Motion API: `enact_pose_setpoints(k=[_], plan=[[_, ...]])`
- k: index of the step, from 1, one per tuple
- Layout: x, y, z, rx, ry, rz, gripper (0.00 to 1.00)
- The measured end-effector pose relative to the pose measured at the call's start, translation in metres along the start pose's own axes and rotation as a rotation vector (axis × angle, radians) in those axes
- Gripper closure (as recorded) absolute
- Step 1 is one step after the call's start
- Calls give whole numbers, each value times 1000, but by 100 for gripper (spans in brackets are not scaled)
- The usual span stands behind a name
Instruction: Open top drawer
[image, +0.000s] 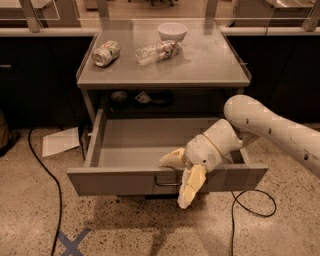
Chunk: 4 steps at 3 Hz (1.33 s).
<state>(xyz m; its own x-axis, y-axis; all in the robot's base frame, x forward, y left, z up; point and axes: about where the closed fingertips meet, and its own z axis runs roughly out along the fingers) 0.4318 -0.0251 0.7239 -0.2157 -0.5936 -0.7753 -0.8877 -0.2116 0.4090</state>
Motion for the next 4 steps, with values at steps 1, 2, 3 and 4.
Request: enact_pose_setpoints(k=[1,2,3,4], plan=[[4,-6,3,-15,-3,8,0],[9,-12,7,-37,-8,21,0],[14,-8,13,-65,-18,37,0],[14,10,18,-82,-41,51,0]])
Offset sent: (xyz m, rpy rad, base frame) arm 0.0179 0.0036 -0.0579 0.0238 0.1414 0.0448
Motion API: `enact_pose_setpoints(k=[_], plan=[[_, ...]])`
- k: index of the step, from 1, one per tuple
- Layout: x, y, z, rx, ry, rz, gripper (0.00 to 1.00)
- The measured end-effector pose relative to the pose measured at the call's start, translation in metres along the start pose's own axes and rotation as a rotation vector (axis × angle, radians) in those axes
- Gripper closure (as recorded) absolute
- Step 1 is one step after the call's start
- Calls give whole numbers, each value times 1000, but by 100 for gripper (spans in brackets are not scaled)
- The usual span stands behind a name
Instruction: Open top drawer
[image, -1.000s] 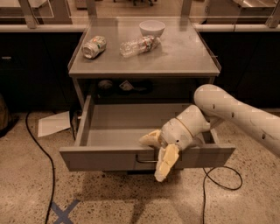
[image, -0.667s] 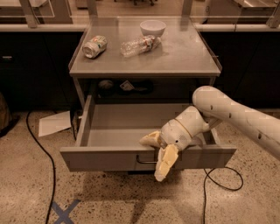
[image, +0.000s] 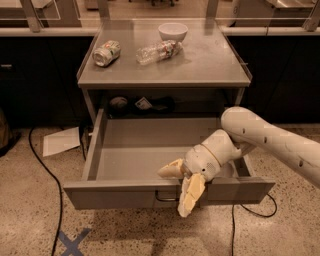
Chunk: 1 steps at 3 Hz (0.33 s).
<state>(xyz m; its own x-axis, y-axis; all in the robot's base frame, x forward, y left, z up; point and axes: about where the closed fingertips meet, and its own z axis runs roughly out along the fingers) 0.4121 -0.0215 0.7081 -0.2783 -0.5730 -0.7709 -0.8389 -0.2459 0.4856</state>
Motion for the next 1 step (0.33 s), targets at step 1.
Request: enact_pose_setpoints(k=[1], plan=[[0,0,0,0,0,0,0]])
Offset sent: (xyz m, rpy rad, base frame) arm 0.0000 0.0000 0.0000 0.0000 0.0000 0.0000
